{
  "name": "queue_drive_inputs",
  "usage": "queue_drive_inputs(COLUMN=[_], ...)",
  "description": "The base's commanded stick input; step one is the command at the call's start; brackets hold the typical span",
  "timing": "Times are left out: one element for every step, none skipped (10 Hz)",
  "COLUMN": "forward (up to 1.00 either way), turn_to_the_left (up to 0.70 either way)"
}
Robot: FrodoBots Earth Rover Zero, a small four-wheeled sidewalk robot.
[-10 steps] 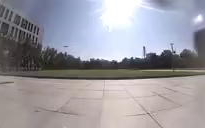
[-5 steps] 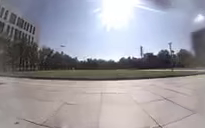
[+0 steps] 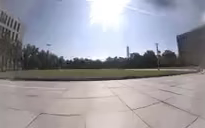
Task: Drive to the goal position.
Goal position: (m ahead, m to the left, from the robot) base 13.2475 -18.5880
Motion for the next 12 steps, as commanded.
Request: queue_drive_inputs(forward=[0.70,0.70,0.70,0.70,0.70,0.70,0.70,0.70,0.70,0.70,0.70,0.70], turn_to_the_left=[-0.26,-0.26,-0.14,0.00,0.00,0.00,0.00,0.00,0.00,0.00,0.00,0.00])
